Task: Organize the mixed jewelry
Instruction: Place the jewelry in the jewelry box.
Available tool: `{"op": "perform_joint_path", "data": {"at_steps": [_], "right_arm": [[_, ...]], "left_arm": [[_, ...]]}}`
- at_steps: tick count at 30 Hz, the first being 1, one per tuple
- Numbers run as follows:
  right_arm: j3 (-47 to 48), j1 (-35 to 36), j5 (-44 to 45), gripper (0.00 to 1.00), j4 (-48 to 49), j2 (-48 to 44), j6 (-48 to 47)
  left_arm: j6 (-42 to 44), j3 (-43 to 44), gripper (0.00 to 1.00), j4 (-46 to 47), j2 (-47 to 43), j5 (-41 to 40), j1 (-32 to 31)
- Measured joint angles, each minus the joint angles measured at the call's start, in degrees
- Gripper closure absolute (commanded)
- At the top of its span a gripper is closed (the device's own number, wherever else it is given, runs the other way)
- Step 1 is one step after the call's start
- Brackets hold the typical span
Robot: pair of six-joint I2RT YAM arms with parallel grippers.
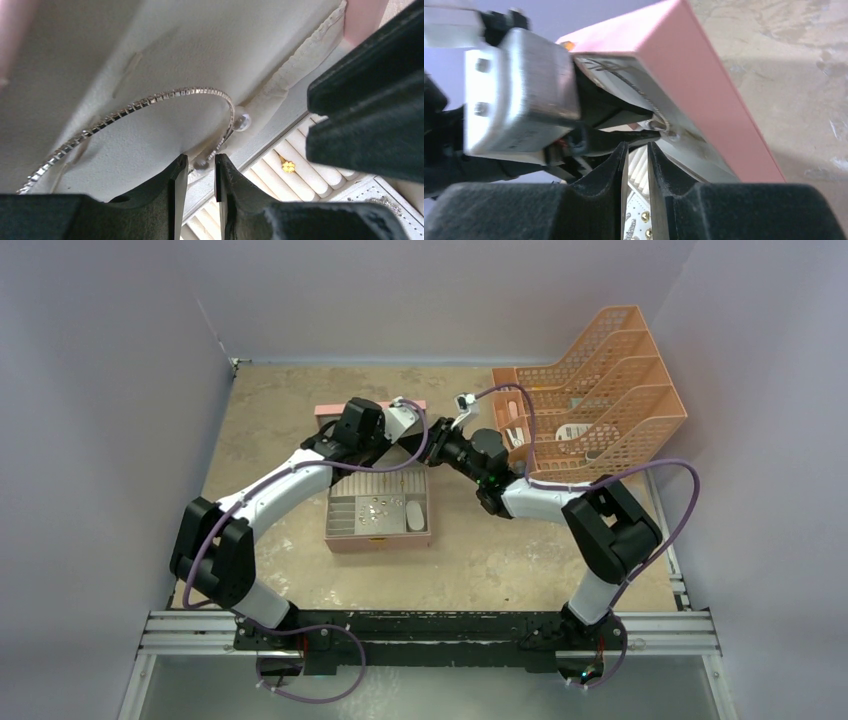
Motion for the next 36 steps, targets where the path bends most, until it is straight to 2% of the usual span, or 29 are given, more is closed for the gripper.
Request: {"op": "perform_joint_path", "data": {"at_steps": [7, 15, 23, 29, 36], "right_arm": [[-0.02, 0.0, 3.08, 0.73, -6.58, 0.0, 3.17], [5.7, 0.59, 9.51, 0.65, -23.76, 0.0, 11.67], [8.61, 4.26, 17.38, 0.61, -31.32, -0.74, 15.23], [8.81, 4.48, 20.13, 0.63, -36.35, -3.74, 16.76], [12.41, 4.46, 22.12, 0.68, -42.97, -0.48, 24.02]], "left_arm": [[-1.14, 0.9, 0.7, -1.2, -0.24, 0.5, 0.0], [-3.23, 1.79, 0.63, -2.69, -0.94, 1.97, 0.0], [-8.07, 1.84, 0.6, -1.33, -5.86, 2.03, 0.74], [-14.47, 1.46, 0.56, -0.74, -8.41, 1.36, 0.74], [-23.43, 1.44, 0.51, -4.48, -11.54, -0.55, 1.2]]}}
